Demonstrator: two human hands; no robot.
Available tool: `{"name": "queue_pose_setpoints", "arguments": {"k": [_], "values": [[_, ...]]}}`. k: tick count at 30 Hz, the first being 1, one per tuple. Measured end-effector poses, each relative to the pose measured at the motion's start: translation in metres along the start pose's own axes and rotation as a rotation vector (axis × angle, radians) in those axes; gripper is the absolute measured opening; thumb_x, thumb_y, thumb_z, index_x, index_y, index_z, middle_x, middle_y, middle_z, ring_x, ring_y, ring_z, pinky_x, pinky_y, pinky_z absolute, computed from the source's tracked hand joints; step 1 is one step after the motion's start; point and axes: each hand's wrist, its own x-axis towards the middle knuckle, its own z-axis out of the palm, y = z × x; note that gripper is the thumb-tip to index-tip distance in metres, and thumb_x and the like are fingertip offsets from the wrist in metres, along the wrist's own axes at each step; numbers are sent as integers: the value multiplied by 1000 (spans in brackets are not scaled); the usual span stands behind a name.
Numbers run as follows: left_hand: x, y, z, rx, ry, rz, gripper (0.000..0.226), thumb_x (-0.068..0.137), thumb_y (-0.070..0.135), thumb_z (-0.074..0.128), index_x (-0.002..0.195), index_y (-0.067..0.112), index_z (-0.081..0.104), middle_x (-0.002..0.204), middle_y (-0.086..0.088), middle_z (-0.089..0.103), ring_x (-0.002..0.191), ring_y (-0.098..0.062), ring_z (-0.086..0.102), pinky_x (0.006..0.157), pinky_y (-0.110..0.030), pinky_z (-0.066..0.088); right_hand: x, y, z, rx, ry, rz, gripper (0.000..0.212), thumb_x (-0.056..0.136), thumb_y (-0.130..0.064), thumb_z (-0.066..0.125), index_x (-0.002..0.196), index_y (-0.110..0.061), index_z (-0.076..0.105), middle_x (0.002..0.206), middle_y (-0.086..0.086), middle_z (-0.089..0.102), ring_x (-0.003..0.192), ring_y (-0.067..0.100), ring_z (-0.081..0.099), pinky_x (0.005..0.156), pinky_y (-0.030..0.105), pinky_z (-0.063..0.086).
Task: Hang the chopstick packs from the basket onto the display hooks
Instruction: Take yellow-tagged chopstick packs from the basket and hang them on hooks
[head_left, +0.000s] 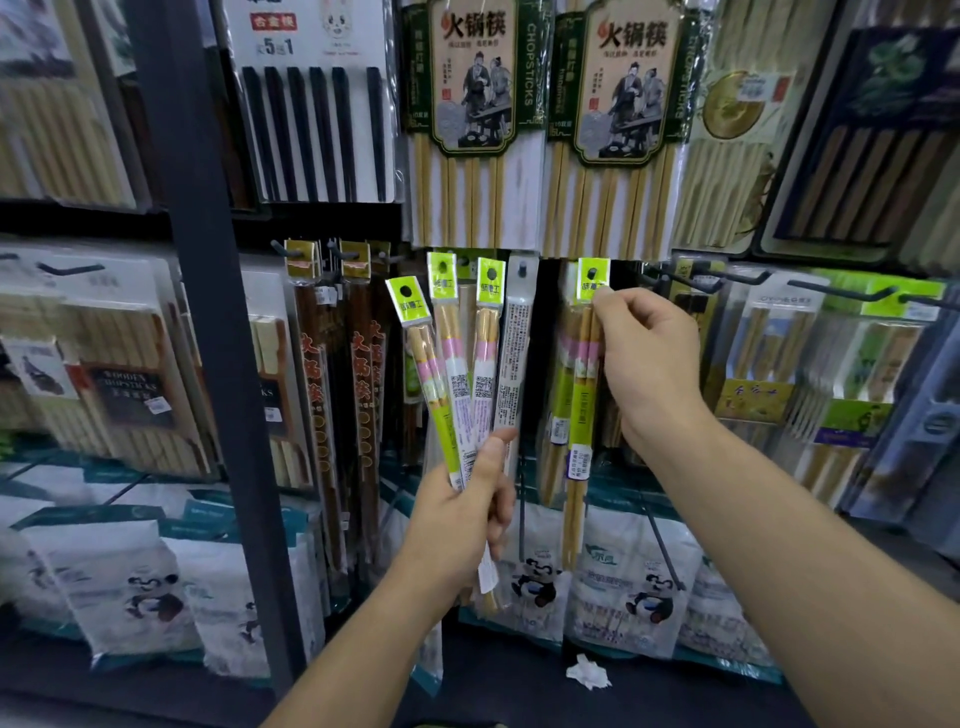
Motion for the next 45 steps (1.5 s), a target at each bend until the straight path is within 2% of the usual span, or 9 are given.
{"name": "queue_pose_setpoints", "arguments": {"k": [3, 5, 8, 14, 21, 34, 40, 42, 45], "values": [[0, -3, -1, -47, 28, -3, 74, 83, 67, 62, 138, 18, 52, 64, 1, 54, 49, -13, 43, 44, -27, 43, 2, 0, 0, -8, 3, 1, 35, 98, -26, 61, 66, -14, 68, 61, -2, 52, 59, 10, 48, 53, 20, 45], [-1, -4, 0, -85, 34, 19, 80, 79, 73, 65, 141, 28, 42, 68, 1, 56, 49, -13, 43, 43, -27, 42, 4, 2, 0, -11, -8, 10, 32, 98, -26, 61, 72, -10, 69, 65, 2, 53, 62, 12, 49, 54, 20, 47], [-1, -3, 0, -67, 26, 117, 47, 85, 74, 60, 123, 49, 51, 75, -2, 60, 48, -13, 45, 42, -27, 43, 9, 5, 1, -27, -18, 21, 31, 98, -27, 60, 77, -7, 70, 68, 4, 53, 64, 14, 50, 61, 22, 50], [-2, 5, 0, -23, 63, 108, 27, 95, 51, 55, 99, 25, 59, 78, -4, 62, 49, -17, 50, 44, -30, 48, 14, 18, 1, -129, 33, 36, 32, 97, -26, 64, 74, -5, 71, 59, -2, 56, 52, 1, 49, 53, -2, 38], [-3, 5, -1, 16, 86, 60, 34, 100, 38, 59, 99, 4, 59, 72, -3, 62, 53, -18, 54, 48, -29, 50, 3, 17, -1, -131, 106, 26, 15, 96, -28, 67, 82, -20, 68, 73, -10, 63, 61, -11, 55, 52, 2, 39], [-6, 9, 6, 12, 41, 19, 42, 93, 43, 61, 102, 2, 65, 72, -6, 64, 57, -23, 60, 50, -30, 51, -33, -10, 9, 51, -152, -42, 28, 101, -20, 60, 75, -21, 71, 69, -7, 70, 64, 2, 63, 56, 10, 46], [-4, 5, 2, 85, 32, -37, 39, 89, 55, 57, 114, 31, 74, 106, 13, 78, 101, -7, 72, 85, -27, 58, -22, -9, 5, 62, -82, 5, 31, 101, -23, 61, 71, -23, 71, 69, -3, 67, 64, 8, 60, 57, 19, 47], [-3, 7, 0, 102, 73, -30, 38, 88, 56, 56, 107, 30, 76, 93, 20, 75, 89, 1, 69, 78, -15, 54, -13, -9, 2, 46, -38, -13, 32, 100, -25, 61, 70, -21, 71, 69, 2, 63, 64, 12, 56, 58, 23, 48], [-2, 9, -2, 54, 70, -27, 32, 96, 46, 56, 98, 20, 75, 71, 9, 60, 66, -10, 58, 65, -21, 55, -1, -8, 0, -7, -4, -58, 33, 99, -26, 61, 70, -14, 68, 65, 1, 59, 63, 10, 54, 60, 21, 48]]}}
